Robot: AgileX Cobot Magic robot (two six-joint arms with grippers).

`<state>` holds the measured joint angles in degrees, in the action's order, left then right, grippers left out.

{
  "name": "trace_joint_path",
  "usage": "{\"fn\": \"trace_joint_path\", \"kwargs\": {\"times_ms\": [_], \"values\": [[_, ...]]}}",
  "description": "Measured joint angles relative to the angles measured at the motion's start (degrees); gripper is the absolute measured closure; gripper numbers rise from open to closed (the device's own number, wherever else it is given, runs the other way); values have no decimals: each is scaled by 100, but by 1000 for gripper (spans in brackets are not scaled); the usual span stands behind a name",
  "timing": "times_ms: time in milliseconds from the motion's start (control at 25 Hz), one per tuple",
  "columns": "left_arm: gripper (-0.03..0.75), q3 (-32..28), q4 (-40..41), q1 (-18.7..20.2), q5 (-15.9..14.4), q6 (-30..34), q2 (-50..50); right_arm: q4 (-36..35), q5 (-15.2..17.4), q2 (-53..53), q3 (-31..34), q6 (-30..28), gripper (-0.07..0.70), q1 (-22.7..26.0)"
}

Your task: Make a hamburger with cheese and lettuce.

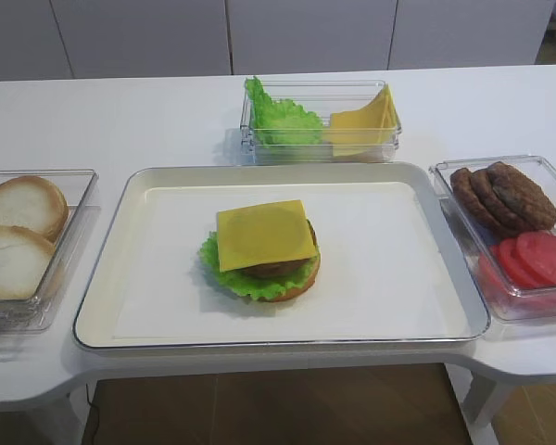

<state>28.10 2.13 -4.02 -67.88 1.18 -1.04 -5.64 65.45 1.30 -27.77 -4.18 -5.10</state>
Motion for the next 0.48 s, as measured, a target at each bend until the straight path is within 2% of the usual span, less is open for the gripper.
{"fn": "trace_joint_path", "kwargs": {"times_ms": [480], "values": [[363, 0, 0, 0, 0, 0, 0, 0, 0, 0, 0, -12, 184, 0]]}}
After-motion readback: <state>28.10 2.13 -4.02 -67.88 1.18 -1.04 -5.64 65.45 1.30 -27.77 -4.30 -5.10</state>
